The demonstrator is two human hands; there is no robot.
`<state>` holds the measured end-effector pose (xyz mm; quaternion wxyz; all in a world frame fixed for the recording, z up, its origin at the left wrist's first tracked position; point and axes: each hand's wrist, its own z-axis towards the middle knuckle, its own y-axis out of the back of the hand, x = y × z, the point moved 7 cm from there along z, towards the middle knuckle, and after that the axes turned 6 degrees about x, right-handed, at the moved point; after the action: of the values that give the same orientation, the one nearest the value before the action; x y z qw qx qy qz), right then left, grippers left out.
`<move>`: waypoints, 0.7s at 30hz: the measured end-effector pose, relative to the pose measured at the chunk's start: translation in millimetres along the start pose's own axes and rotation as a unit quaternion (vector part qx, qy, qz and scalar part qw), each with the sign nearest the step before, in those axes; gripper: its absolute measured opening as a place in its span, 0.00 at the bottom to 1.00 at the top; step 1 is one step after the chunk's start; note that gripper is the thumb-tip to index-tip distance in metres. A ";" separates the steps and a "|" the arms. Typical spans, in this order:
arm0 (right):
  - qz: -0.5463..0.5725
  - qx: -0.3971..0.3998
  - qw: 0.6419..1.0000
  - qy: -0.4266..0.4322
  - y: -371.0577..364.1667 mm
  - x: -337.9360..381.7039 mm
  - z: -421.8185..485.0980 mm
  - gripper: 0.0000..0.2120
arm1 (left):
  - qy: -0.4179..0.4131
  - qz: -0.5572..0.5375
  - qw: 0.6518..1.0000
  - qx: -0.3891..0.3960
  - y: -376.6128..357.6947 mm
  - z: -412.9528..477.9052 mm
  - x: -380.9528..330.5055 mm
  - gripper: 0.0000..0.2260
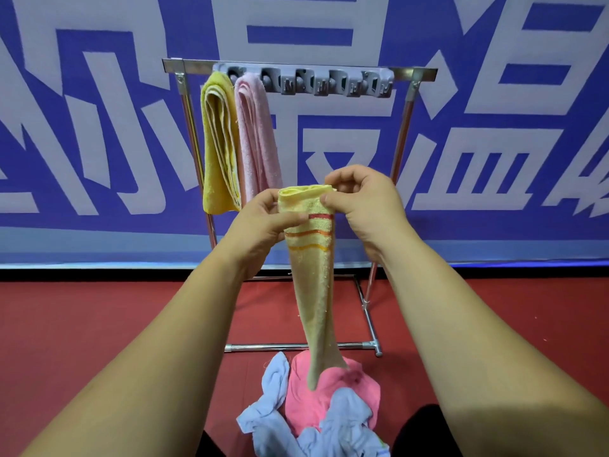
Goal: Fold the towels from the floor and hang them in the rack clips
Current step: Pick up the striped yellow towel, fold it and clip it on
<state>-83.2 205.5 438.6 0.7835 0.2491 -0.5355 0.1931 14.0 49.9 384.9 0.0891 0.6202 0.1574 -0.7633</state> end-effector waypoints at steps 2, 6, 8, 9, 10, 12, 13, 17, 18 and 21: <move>0.017 -0.001 1.000 0.007 1.5 8.6 4.9 0.11 | 0.019 0.024 0.999 0.030 -2.4 3.5 6.4 0.22; 0.045 -0.024 0.999 0.011 15.5 26.7 13.6 0.11 | 0.050 0.060 0.996 0.030 -0.5 5.2 22.8 0.19; 0.050 -0.035 0.998 0.015 24.4 33.7 18.2 0.11 | 0.059 0.066 0.996 0.022 -0.3 5.7 26.7 0.17; 0.055 -0.038 0.998 0.015 28.4 37.2 19.9 0.11 | 0.063 0.065 0.996 0.022 -1.1 5.9 27.9 0.16; 0.060 -0.040 0.997 0.016 31.7 40.7 21.1 0.11 | 0.067 0.064 0.995 0.025 -1.8 6.3 29.4 0.16; 0.064 -0.039 0.997 0.022 36.4 48.8 23.2 0.11 | 0.074 0.065 0.994 0.037 -4.8 6.2 32.7 0.15; 0.064 -0.039 0.997 0.026 38.5 54.1 23.9 0.11 | 0.077 0.066 0.994 0.043 -6.7 5.6 34.9 0.16; 0.075 -0.053 0.995 0.036 49.3 74.5 28.8 0.11 | 0.097 0.074 0.991 0.056 -17.3 1.8 47.3 0.15; 0.078 -0.061 0.994 0.036 52.5 78.7 31.1 0.11 | 0.100 0.076 0.990 0.058 -19.9 0.9 50.9 0.14; 0.070 -0.085 0.993 0.032 63.7 85.7 44.0 0.11 | 0.105 0.062 0.991 0.056 -26.9 0.2 56.4 0.12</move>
<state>-121.9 233.3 543.8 0.8031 0.1373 -0.5409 0.2088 -7.2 78.3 333.5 0.0842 0.7096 0.0840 -0.6945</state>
